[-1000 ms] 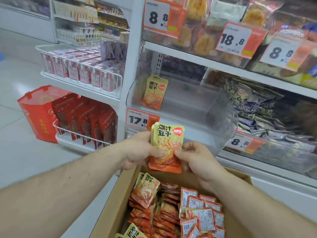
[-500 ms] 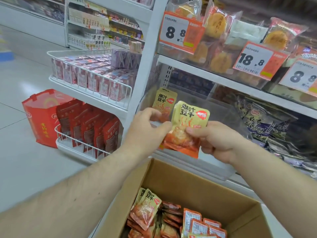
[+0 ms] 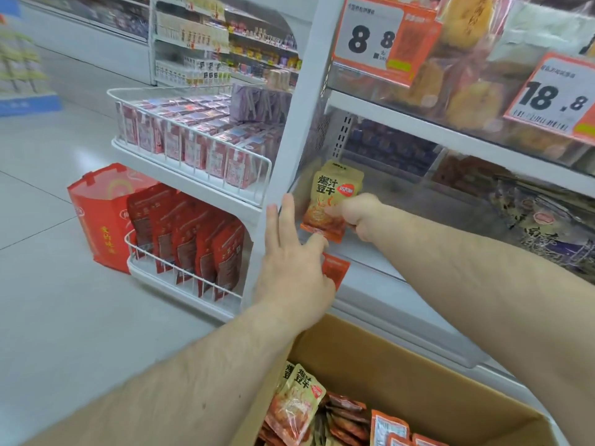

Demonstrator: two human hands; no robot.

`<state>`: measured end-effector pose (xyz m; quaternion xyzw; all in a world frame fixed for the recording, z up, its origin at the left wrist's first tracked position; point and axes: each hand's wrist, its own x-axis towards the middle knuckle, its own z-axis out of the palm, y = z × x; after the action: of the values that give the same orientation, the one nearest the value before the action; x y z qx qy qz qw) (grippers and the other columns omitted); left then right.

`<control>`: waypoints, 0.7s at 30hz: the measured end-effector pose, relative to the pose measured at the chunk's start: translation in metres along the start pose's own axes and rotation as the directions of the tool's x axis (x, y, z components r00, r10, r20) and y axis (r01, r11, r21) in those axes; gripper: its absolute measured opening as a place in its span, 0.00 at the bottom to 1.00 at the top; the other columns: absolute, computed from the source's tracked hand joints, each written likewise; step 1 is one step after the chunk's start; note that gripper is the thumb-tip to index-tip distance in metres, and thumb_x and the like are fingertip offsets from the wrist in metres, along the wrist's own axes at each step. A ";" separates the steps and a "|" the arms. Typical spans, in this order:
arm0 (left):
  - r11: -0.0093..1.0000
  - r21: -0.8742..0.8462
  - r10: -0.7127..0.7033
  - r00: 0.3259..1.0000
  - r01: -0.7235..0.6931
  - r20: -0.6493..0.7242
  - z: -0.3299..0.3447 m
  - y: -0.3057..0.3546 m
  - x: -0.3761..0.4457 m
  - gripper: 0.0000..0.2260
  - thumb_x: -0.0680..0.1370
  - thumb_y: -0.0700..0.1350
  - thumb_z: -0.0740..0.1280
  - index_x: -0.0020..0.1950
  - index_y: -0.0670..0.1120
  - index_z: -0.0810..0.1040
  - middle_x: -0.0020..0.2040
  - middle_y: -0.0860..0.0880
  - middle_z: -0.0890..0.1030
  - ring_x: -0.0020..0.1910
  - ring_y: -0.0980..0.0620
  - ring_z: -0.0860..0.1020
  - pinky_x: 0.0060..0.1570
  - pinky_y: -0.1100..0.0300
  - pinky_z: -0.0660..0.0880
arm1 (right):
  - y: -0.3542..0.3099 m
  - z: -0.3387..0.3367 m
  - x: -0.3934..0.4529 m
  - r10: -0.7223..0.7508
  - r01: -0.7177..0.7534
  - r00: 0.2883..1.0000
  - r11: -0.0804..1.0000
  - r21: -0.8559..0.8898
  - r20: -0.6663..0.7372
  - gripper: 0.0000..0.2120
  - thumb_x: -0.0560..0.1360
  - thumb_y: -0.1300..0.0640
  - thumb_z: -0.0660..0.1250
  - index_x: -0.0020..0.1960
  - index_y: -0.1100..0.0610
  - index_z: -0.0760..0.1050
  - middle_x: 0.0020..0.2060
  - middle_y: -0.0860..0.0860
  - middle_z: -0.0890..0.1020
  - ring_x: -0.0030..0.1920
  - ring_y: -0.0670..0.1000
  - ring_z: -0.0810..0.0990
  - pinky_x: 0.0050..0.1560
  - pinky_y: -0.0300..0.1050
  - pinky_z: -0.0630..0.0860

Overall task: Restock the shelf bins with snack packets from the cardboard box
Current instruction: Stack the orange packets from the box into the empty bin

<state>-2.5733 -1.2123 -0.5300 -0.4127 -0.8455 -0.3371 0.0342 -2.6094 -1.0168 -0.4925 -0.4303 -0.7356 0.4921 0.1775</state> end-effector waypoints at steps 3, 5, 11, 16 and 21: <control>1.000 0.001 -0.005 1.000 0.005 -0.008 0.003 0.000 0.001 0.11 0.77 0.44 0.65 0.58 0.52 0.70 0.76 0.46 0.28 0.75 0.41 0.27 0.77 0.46 0.43 | 0.007 0.009 0.006 -0.054 0.049 0.997 0.995 -0.086 -0.047 0.21 0.68 0.58 0.79 0.59 0.60 0.78 0.53 0.53 0.83 0.52 0.53 0.82 0.52 0.47 0.79; 1.000 -0.013 -0.009 1.000 0.009 -0.016 0.004 0.000 0.001 0.09 0.77 0.44 0.65 0.53 0.53 0.66 0.76 0.48 0.27 0.75 0.42 0.26 0.77 0.47 0.41 | 0.010 0.010 0.009 -0.083 0.066 0.992 0.983 -0.172 -0.091 0.23 0.67 0.53 0.80 0.58 0.58 0.77 0.51 0.52 0.82 0.52 0.53 0.82 0.54 0.48 0.80; 0.999 -0.040 -0.004 1.000 0.003 -0.026 0.005 -0.001 0.001 0.11 0.77 0.43 0.65 0.58 0.51 0.71 0.75 0.51 0.27 0.75 0.43 0.26 0.78 0.46 0.42 | 0.013 0.007 0.011 -0.078 0.065 0.995 0.980 -0.189 -0.064 0.23 0.67 0.54 0.79 0.58 0.61 0.77 0.52 0.58 0.83 0.52 0.57 0.84 0.53 0.54 0.82; 1.000 -0.023 -0.003 1.000 0.003 -0.007 0.004 -0.001 0.001 0.13 0.77 0.43 0.65 0.61 0.51 0.70 0.75 0.50 0.27 0.75 0.42 0.26 0.78 0.46 0.42 | 0.011 0.009 0.008 -0.064 0.055 0.997 0.977 -0.204 -0.036 0.19 0.69 0.56 0.78 0.56 0.60 0.76 0.47 0.56 0.81 0.52 0.58 0.83 0.55 0.55 0.81; 0.999 -0.037 -0.006 1.000 0.007 0.017 0.002 -0.001 0.001 0.13 0.77 0.44 0.66 0.61 0.52 0.71 0.76 0.50 0.27 0.75 0.42 0.27 0.77 0.43 0.47 | 0.012 0.003 0.008 -0.034 0.036 0.999 0.980 -0.194 0.014 0.16 0.68 0.58 0.77 0.53 0.61 0.77 0.50 0.59 0.84 0.49 0.58 0.84 0.53 0.57 0.82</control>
<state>-2.5746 -1.2107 -0.5319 -0.4135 -0.8407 -0.3493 0.0181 -2.6104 -1.0106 -0.5062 -0.4299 -0.7885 0.4170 0.1396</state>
